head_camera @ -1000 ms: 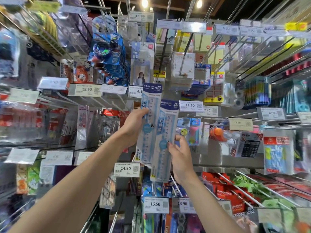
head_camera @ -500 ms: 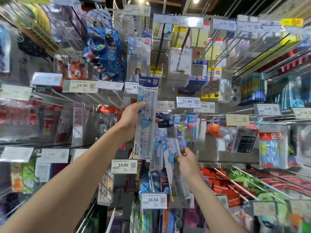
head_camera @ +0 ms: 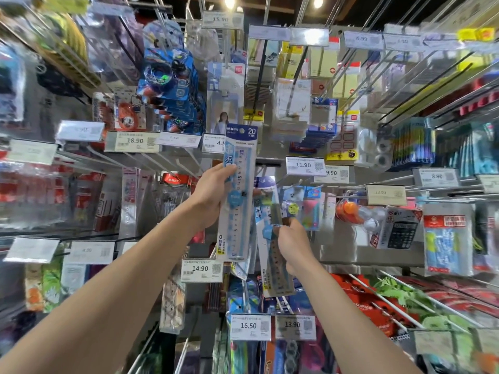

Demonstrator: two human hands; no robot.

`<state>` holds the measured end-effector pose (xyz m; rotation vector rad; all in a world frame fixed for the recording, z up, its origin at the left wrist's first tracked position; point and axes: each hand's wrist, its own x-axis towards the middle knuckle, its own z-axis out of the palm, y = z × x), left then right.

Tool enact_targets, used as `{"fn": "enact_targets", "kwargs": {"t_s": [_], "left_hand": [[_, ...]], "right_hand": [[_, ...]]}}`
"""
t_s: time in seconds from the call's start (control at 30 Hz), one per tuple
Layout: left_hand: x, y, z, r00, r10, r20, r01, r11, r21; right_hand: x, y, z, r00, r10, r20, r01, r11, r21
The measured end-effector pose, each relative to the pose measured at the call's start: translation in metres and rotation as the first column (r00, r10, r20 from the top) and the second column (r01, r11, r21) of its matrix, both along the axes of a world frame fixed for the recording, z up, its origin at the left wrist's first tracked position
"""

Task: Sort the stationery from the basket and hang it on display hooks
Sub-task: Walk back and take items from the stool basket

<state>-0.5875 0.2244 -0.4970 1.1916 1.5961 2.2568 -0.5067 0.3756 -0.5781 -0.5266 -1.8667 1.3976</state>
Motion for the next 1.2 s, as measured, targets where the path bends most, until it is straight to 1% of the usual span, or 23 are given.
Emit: {"fn": "enact_targets", "kwargs": {"t_s": [0.17, 0.43, 0.63, 0.7, 0.77, 0.8, 0.83, 0.87, 0.9, 0.93, 0.97, 1.0, 1.07, 1.1, 1.17, 1.2], "left_hand": [[0.0, 0.001, -0.001, 1.0, -0.011, -0.008, 0.011, 1.0, -0.003], [0.002, 0.003, -0.006, 1.0, -0.015, -0.019, 0.015, 1.0, 0.015], [0.001, 0.001, -0.006, 0.999, -0.028, -0.028, 0.028, 1.0, -0.007], [0.002, 0.001, -0.006, 0.999, -0.034, -0.027, 0.034, 0.999, -0.014], [0.001, 0.002, -0.008, 0.999, -0.038, -0.018, 0.038, 0.999, -0.013], [0.0, 0.003, -0.009, 0.999, -0.039, -0.014, 0.039, 0.999, -0.011], [0.0, 0.003, -0.01, 0.999, -0.039, -0.009, 0.039, 0.999, -0.011], [-0.002, 0.004, -0.011, 0.999, -0.038, -0.003, 0.038, 0.999, -0.012], [-0.002, 0.004, -0.012, 0.999, -0.033, 0.007, 0.034, 0.999, -0.011], [-0.002, 0.004, -0.012, 1.0, -0.027, 0.016, 0.027, 1.0, -0.008], [-0.001, 0.005, -0.012, 0.999, -0.027, 0.021, 0.027, 1.0, -0.002], [-0.001, 0.006, -0.012, 0.999, -0.025, 0.025, 0.025, 1.0, 0.006], [0.002, 0.008, -0.012, 1.0, -0.016, 0.018, 0.016, 1.0, 0.007], [0.004, 0.009, -0.012, 1.0, -0.008, 0.021, 0.008, 1.0, 0.012], [0.006, 0.01, -0.012, 0.999, -0.008, 0.037, 0.007, 0.999, 0.032], [0.007, 0.01, -0.012, 0.999, -0.016, 0.041, 0.015, 0.999, 0.044]], "right_hand": [[-0.009, -0.005, 0.007, 1.0, 0.024, 0.006, -0.024, 0.999, 0.038], [-0.013, -0.011, 0.005, 0.998, -0.062, 0.021, 0.06, 0.995, 0.078], [-0.019, -0.007, 0.001, 0.997, -0.066, 0.034, 0.064, 0.996, 0.065], [-0.021, -0.007, 0.005, 0.995, -0.053, 0.087, 0.047, 0.997, 0.066], [-0.022, -0.009, 0.01, 0.981, -0.108, 0.164, 0.092, 0.991, 0.101], [-0.021, -0.012, 0.012, 0.977, -0.152, 0.152, 0.134, 0.983, 0.122], [-0.02, -0.016, 0.014, 0.976, -0.191, 0.103, 0.176, 0.975, 0.137], [-0.019, -0.019, 0.014, 0.974, -0.227, 0.006, 0.223, 0.959, 0.173], [-0.018, -0.023, 0.014, 0.967, -0.23, -0.105, 0.249, 0.941, 0.229], [-0.016, -0.027, 0.014, 0.962, -0.181, -0.205, 0.236, 0.929, 0.285], [-0.014, -0.031, 0.013, 0.954, -0.085, -0.287, 0.175, 0.937, 0.302], [-0.012, -0.035, 0.014, 0.944, 0.037, -0.327, 0.064, 0.954, 0.293], [-0.006, -0.042, 0.017, 0.918, 0.225, -0.326, -0.144, 0.957, 0.253], [-0.005, -0.043, 0.019, 0.912, 0.27, -0.309, -0.192, 0.946, 0.26], [-0.003, -0.045, 0.018, 0.903, 0.311, -0.295, -0.227, 0.931, 0.286], [-0.001, -0.044, 0.016, 0.897, 0.326, -0.298, -0.246, 0.929, 0.275]]}}
